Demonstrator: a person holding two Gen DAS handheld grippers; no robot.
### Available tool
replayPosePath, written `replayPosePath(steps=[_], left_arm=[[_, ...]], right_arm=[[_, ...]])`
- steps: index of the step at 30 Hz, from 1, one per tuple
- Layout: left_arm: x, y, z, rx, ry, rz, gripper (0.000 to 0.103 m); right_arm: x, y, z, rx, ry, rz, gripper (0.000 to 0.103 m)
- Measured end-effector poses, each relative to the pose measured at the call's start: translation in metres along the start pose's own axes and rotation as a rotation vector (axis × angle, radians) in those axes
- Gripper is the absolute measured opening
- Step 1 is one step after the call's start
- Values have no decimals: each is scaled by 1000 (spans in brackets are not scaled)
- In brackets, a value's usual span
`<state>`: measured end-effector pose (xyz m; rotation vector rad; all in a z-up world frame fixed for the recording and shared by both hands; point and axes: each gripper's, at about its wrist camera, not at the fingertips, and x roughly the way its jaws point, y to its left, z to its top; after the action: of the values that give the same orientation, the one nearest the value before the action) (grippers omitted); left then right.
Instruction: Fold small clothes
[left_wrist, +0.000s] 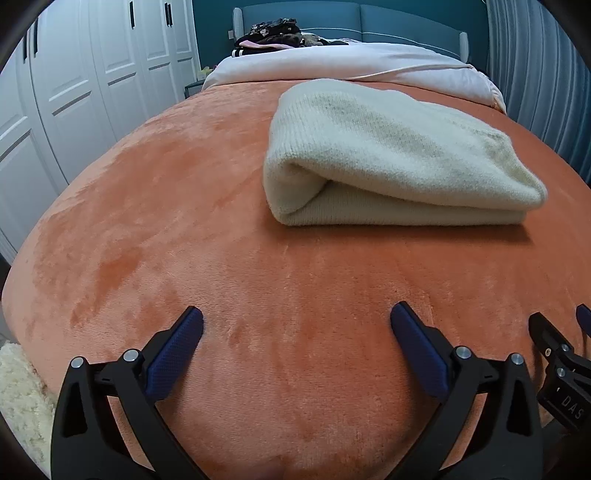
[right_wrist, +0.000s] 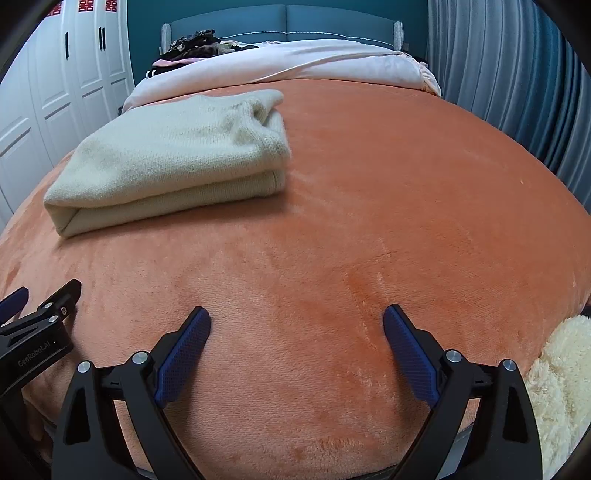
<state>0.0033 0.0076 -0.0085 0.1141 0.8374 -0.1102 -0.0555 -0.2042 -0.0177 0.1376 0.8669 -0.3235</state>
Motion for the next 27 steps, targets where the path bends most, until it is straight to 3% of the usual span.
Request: replayPosePath(steps=[3,27], left_arm=[[1,-1,0,4,0,5,98],[1,-19,-2,30,-4,75,98]], right_arm=[[-1,4,-1,-3,1,-8,98],[-6,35,-7,-57,6,-11,98]])
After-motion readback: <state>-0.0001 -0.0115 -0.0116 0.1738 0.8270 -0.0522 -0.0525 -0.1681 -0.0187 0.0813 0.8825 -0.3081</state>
